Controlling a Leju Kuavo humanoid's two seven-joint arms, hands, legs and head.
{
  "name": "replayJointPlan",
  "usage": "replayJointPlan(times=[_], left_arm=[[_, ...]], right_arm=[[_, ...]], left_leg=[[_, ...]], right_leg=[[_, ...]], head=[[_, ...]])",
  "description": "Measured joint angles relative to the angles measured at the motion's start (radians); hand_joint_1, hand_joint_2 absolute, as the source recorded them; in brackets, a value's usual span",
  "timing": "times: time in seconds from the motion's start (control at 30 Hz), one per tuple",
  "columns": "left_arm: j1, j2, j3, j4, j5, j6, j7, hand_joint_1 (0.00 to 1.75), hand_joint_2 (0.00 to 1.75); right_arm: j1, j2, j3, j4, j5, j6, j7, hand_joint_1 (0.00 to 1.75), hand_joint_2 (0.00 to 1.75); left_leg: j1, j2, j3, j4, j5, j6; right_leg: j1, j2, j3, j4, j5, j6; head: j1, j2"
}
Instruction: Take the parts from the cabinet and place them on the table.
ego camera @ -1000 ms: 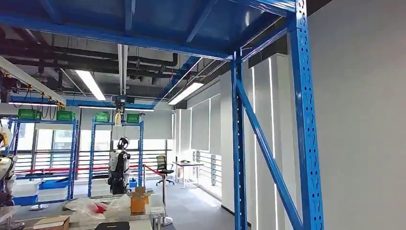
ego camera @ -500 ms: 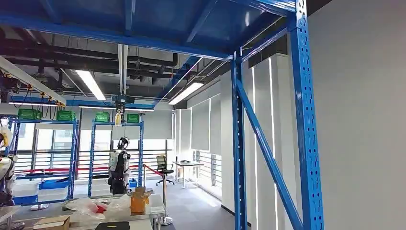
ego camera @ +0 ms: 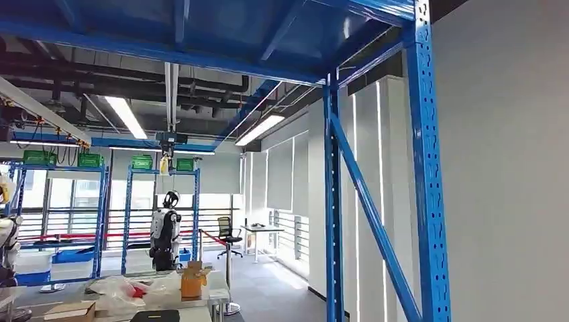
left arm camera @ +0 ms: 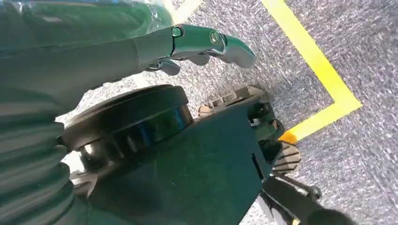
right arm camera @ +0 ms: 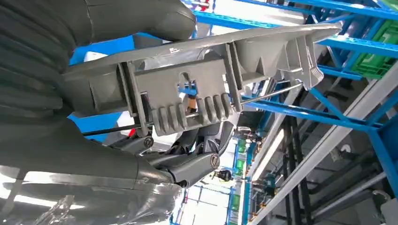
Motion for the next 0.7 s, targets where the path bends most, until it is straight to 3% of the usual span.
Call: replayJointPlan(times=[0.03, 0.07, 0.1, 0.13, 0.23, 0.27, 0.3, 0.37, 0.4, 0.43, 0.47, 0.53, 0.57, 0.6, 0.63, 0.7], left_arm=[[0.000, 0.000, 0.000, -0.001, 0.001, 0.000, 0.000, 0.00, 1.75], [0.000, 0.002, 0.000, 0.000, 0.001, 0.000, 0.000, 0.00, 1.75], [-0.003, 0.001, 0.000, -0.002, 0.002, 0.001, 0.000, 0.00, 1.75], [-0.003, 0.001, 0.000, -0.002, 0.002, 0.001, 0.000, 0.00, 1.75], [-0.003, 0.001, 0.000, -0.002, 0.004, 0.002, 0.000, 0.00, 1.75], [-0.003, 0.001, 0.000, -0.003, 0.007, 0.002, 0.000, 0.00, 1.75], [-0.004, 0.001, -0.001, -0.005, 0.008, 0.005, 0.000, 0.00, 1.75], [-0.004, 0.001, -0.001, -0.006, 0.011, 0.006, 0.000, 0.00, 1.75], [-0.003, 0.001, -0.001, -0.006, 0.013, 0.008, 0.000, 0.00, 1.75], [-0.003, 0.001, -0.001, -0.006, 0.014, 0.008, 0.000, 0.00, 1.75], [-0.003, 0.001, -0.001, -0.007, 0.014, 0.008, 0.000, 0.00, 1.75], [-0.005, 0.001, -0.002, -0.008, 0.015, 0.009, 0.000, 0.00, 1.75], [-0.006, 0.002, -0.002, -0.008, 0.016, 0.010, 0.000, 0.00, 1.75], [-0.008, 0.005, -0.002, -0.008, 0.018, 0.011, 0.000, 0.00, 1.75], [-0.009, 0.005, -0.002, -0.008, 0.019, 0.011, 0.000, 0.00, 1.75], [-0.008, 0.004, -0.003, -0.009, 0.021, 0.011, 0.000, 0.00, 1.75]], right_arm=[[0.000, 0.000, 0.000, 0.000, 0.000, 0.000, 0.000, 1.75, 1.75], [0.002, 0.000, 0.000, 0.001, 0.000, 0.000, 0.000, 1.75, 1.75], [0.003, 0.000, 0.001, 0.001, 0.000, 0.000, 0.001, 1.75, 1.75], [0.004, 0.000, 0.000, 0.000, 0.000, -0.001, 0.002, 1.75, 1.75], [0.007, 0.000, 0.000, 0.000, 0.000, -0.001, 0.001, 1.75, 1.75], [0.007, 0.000, -0.001, 0.000, 0.000, -0.001, 0.001, 1.75, 1.75], [0.007, 0.000, -0.002, 0.000, 0.000, -0.001, 0.001, 1.75, 1.75], [0.009, 0.000, -0.001, 0.000, 0.001, -0.002, 0.001, 1.75, 1.75], [0.010, 0.000, -0.001, 0.000, 0.001, -0.002, 0.001, 1.75, 1.75], [0.011, 0.000, -0.001, 0.000, 0.001, -0.003, 0.002, 1.75, 1.75], [0.011, 0.000, -0.001, 0.000, 0.001, -0.003, 0.002, 1.75, 1.75], [0.011, 0.000, -0.002, 0.000, 0.001, -0.005, 0.002, 1.75, 1.75], [0.011, 0.000, -0.002, 0.000, 0.001, -0.005, 0.002, 1.75, 1.75], [0.011, 0.000, -0.003, 0.000, 0.001, -0.006, 0.002, 1.75, 1.75], [0.012, 0.000, -0.003, 0.000, 0.001, -0.006, 0.002, 1.75, 1.75], [0.013, 0.000, -0.003, 0.000, 0.001, -0.008, 0.003, 1.75, 1.75]], left_leg=[[0.006, -0.001, -0.001, 0.014, -0.011, -0.010], [0.005, -0.002, -0.006, 0.023, -0.021, -0.022], [-0.001, -0.001, -0.016, 0.042, -0.031, -0.032], [-0.003, -0.001, -0.018, 0.037, -0.030, -0.035], [0.004, 0.001, -0.012, 0.038, -0.038, -0.048], [0.005, 0.001, -0.021, 0.066, -0.061, -0.049], [0.002, 0.002, -0.048, 0.125, -0.096, -0.048], [0.000, 0.002, -0.130, 0.295, -0.172, -0.046], [-0.001, 0.001, -0.163, 0.361, -0.188, -0.042], [-0.004, 0.001, -0.172, 0.370, -0.175, -0.036], [-0.008, 0.001, -0.161, 0.335, -0.139, -0.027], [-0.023, 0.001, -0.099, 0.180, -0.042, 0.001], [-0.035, 0.002, -0.068, 0.101, -0.008, 0.020], [-0.037, 0.002, -0.063, 0.081, -0.018, 0.027], [-0.039, 0.001, -0.063, 0.072, -0.017, 0.019], [-0.042, 0.000, -0.066, 0.069, -0.012, 0.023]], right_leg=[[-0.006, -0.002, 0.044, -0.090, 0.044, 0.008], [-0.004, 0.001, 0.059, -0.115, 0.013, 0.013], [-0.001, 0.003, 0.058, -0.126, 0.012, -0.008], [-0.002, 0.004, 0.053, -0.115, 0.007, -0.029], [0.000, 0.004, 0.048, -0.110, 0.002, -0.055], [0.001, 0.001, 0.049, -0.110, 0.001, -0.062], [0.003, -0.001, 0.049, -0.110, 0.001, -0.066], [0.011, -0.002, 0.048, -0.110, 0.001, -0.074], [0.017, -0.002, 0.048, -0.110, 0.000, -0.076], [0.022, -0.001, 0.049, -0.110, 0.000, -0.077], [0.026, 0.000, 0.050, -0.110, 0.000, -0.079], [0.034, 0.003, 0.055, -0.110, 0.000, -0.079], [0.031, 0.002, 0.056, -0.112, 0.000, -0.079], [0.041, 0.002, 0.055, -0.109, 0.001, -0.076], [0.036, 0.002, 0.050, -0.109, 0.004, -0.070], [0.031, 0.002, 0.051, -0.117, 0.012, -0.058]], head=[[-0.001, 0.000], [-0.002, 0.000], [-0.010, 0.000], [0.002, 0.001], [0.005, 0.000], [0.009, 0.000], [0.011, 0.000], [0.017, 0.000], [0.018, 0.000], [0.020, 0.000], [0.021, 0.000], [0.023, 0.000], [0.024, 0.000], [0.018, 0.000], [0.020, 0.000], [0.023, 0.000]])
